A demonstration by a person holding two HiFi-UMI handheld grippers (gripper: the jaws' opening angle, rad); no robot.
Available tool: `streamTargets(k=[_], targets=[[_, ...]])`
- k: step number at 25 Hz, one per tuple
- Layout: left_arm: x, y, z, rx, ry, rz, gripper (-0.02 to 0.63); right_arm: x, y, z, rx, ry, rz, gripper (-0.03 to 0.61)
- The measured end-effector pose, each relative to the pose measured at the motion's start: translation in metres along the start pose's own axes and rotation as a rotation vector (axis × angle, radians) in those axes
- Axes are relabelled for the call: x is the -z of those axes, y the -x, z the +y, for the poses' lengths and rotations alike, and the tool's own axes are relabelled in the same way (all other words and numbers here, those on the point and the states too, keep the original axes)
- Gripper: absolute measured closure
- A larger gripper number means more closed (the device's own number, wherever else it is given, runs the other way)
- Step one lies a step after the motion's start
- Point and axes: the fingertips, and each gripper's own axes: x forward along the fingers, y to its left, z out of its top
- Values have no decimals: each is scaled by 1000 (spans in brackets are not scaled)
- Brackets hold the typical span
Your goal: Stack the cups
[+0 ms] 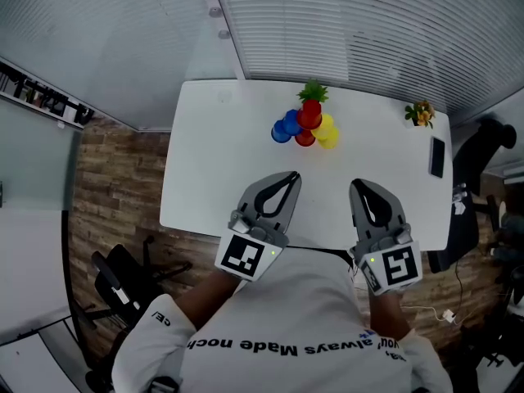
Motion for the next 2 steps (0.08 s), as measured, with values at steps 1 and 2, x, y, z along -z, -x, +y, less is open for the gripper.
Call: streamTargets(k=[1,2], targets=[[0,1,0,-1,0,-1,592,-1,0,0,3,1,-3,561],[1,2,-1,-1,0,-2,592,-1,1,0,5,2,-5,561]])
